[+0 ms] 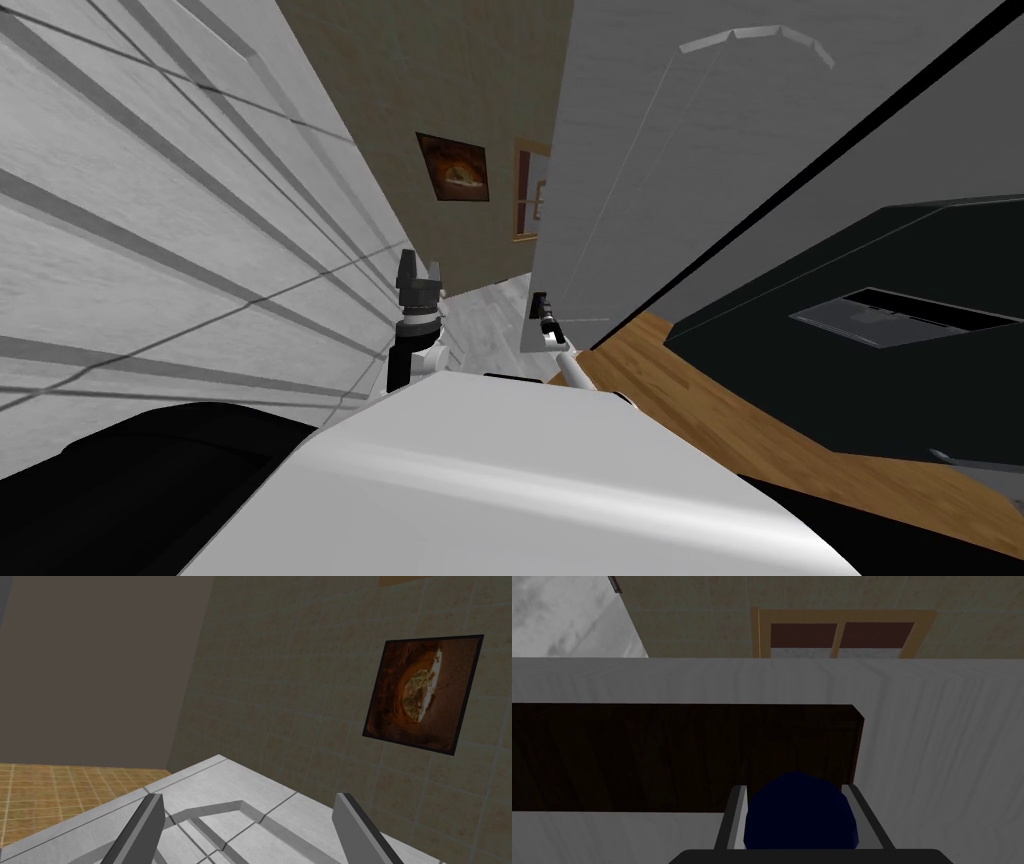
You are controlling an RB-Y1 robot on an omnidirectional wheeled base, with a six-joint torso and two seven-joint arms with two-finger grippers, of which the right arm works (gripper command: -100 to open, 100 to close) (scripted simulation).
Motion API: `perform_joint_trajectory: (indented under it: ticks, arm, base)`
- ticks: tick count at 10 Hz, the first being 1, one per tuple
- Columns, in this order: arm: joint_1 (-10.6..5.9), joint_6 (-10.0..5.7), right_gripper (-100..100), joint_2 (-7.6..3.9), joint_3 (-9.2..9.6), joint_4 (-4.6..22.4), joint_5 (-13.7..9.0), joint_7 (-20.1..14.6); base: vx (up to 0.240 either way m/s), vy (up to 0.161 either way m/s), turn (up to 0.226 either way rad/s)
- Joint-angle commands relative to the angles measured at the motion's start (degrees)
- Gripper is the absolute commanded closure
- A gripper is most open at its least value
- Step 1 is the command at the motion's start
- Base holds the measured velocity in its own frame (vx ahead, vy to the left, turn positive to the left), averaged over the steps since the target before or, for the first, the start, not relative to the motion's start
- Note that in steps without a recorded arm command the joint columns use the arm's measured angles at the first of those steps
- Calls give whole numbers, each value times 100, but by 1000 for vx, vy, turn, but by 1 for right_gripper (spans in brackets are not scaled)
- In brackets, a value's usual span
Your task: Push the door open
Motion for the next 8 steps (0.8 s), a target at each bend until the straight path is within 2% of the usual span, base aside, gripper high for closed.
perform_joint_trajectory:
  ticks: [1, 2, 3, 6, 7, 8]
  arm:
    - [2, 0, 100, 3, 3, -1, 0, 0]
    - [2, 0, 100, 3, 3, -1, 0, 0]
    - [7, -2, 100, -130, 23, 17, -108, 106]
    - [-4, -15, 100, -247, 50, 24, -248, 244]
    - [39, 73, -100, -238, 118, -69, -222, 186]
    - [40, 78, -100, -238, 130, -75, -223, 181]
  base:
    - [-15, -1, -4]
    - [-5, 0, -2]
    - [100, -38, -108]
    - [150, -61, -144]
    - [-57, -36, 2]
    - [-211, 30, 39]
